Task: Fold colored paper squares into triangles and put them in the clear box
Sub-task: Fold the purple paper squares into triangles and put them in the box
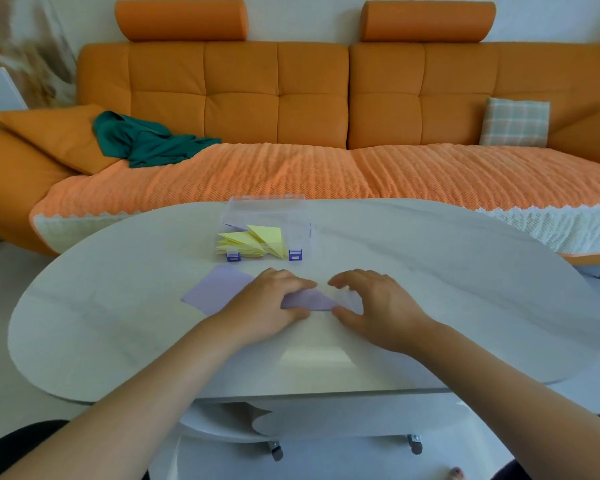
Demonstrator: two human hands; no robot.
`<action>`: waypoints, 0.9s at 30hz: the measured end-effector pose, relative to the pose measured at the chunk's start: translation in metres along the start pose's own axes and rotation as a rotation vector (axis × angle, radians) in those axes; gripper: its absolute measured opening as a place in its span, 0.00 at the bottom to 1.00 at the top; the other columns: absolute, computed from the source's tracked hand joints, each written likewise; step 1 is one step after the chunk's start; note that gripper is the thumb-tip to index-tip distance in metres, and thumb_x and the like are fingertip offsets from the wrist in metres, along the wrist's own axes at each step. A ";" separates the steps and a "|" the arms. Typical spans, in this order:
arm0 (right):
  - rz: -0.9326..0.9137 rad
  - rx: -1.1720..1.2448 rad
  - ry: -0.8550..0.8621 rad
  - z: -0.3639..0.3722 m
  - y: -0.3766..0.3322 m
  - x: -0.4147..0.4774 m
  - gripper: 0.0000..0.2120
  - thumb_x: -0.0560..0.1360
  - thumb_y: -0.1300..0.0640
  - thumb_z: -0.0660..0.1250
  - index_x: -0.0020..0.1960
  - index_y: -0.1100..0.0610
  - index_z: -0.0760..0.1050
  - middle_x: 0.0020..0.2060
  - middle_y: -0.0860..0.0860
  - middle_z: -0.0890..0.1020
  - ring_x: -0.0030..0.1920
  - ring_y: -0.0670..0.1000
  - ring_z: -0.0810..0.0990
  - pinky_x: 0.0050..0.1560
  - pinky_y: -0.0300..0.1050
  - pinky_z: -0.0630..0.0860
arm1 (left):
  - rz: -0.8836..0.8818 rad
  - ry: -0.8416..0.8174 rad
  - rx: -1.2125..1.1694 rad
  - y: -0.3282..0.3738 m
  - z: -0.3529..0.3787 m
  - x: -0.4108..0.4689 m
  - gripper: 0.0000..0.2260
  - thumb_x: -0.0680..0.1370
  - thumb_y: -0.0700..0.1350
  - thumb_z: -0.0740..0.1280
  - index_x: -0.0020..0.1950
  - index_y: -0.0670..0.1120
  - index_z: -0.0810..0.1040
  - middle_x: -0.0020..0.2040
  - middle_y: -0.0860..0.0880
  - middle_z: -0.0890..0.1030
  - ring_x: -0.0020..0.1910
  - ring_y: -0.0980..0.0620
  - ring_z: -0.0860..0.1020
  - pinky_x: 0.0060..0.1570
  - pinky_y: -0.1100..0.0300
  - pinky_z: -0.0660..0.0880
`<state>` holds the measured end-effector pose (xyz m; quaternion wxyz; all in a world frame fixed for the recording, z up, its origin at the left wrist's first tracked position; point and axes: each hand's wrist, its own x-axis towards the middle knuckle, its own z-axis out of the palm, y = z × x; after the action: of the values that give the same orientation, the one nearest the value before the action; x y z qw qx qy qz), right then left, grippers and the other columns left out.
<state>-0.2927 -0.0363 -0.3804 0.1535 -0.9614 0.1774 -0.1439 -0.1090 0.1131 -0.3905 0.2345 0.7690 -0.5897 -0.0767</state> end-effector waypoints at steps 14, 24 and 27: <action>-0.390 -0.267 -0.001 0.000 0.004 0.039 0.13 0.79 0.55 0.61 0.57 0.50 0.82 0.42 0.50 0.84 0.43 0.56 0.80 0.44 0.52 0.74 | 0.206 0.059 0.124 -0.007 -0.007 0.018 0.14 0.75 0.55 0.72 0.57 0.50 0.83 0.50 0.55 0.84 0.50 0.54 0.77 0.53 0.59 0.73; 0.018 0.471 -0.010 -0.008 -0.003 0.052 0.08 0.73 0.59 0.70 0.40 0.47 0.83 0.38 0.41 0.85 0.41 0.41 0.82 0.44 0.36 0.78 | -0.182 -0.040 -0.359 0.003 -0.028 0.023 0.04 0.77 0.47 0.70 0.43 0.54 0.84 0.37 0.56 0.85 0.37 0.60 0.81 0.39 0.68 0.74; 0.075 0.595 -0.071 -0.014 -0.005 0.053 0.09 0.74 0.60 0.70 0.39 0.50 0.84 0.36 0.43 0.85 0.37 0.40 0.81 0.38 0.31 0.75 | -0.186 -0.023 -0.433 0.009 -0.036 0.023 0.05 0.76 0.47 0.71 0.41 0.52 0.84 0.35 0.54 0.84 0.34 0.62 0.76 0.36 0.70 0.70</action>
<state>-0.2486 -0.0554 -0.3537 0.4398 -0.8714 0.1573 -0.1500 -0.0957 0.0993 -0.3518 0.3791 0.7510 -0.4887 -0.2313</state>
